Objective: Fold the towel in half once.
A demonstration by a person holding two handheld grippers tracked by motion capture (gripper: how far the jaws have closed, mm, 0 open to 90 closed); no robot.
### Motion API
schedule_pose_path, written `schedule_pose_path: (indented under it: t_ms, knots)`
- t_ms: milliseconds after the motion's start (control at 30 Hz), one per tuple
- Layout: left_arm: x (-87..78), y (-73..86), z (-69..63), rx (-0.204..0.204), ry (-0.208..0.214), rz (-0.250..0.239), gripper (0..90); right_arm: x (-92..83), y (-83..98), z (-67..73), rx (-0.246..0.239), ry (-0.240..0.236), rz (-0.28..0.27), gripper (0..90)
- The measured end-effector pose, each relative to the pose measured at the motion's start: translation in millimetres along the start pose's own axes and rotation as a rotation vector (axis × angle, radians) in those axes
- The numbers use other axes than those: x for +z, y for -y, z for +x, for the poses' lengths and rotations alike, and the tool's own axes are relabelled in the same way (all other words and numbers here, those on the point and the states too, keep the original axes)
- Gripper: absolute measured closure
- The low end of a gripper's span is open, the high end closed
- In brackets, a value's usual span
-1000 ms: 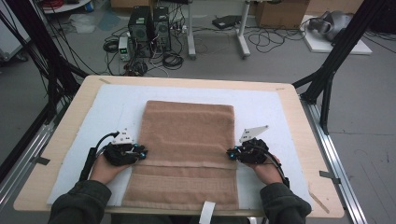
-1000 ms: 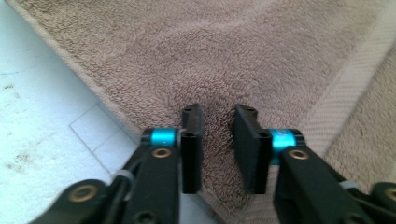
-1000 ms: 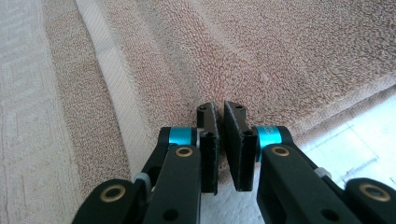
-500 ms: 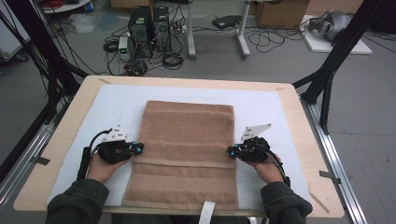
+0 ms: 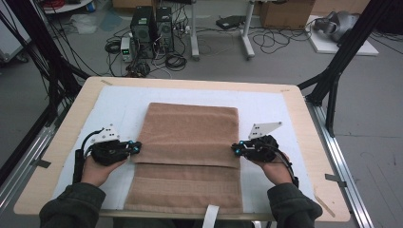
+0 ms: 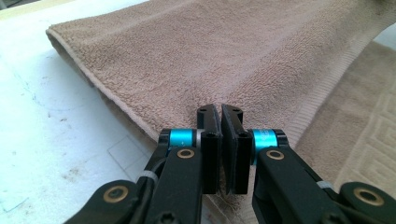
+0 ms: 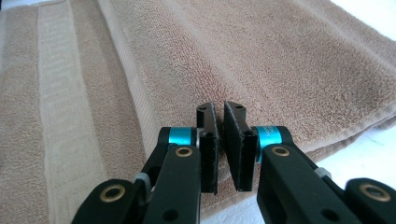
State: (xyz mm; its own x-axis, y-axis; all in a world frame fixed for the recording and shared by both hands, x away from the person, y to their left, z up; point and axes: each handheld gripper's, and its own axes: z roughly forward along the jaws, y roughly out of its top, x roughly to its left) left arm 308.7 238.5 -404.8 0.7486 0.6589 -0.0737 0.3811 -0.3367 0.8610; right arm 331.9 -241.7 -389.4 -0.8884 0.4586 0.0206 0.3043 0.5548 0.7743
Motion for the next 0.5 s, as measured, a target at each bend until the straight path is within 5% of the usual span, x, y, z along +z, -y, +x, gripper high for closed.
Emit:
schedule_pose_path:
  t_ms: [300,500]
  knots:
    - [-11.6,-1.0,-4.9,0.001,0.007,-0.02,85.9,-13.3,-3.6,12.1,-0.034,0.005,-0.039,83.8]
    - [-9.6,13.5,-15.7,0.024,0.015,0.019,85.9,-12.0,8.9,24.4,-0.045,-0.009,-0.028,83.8]
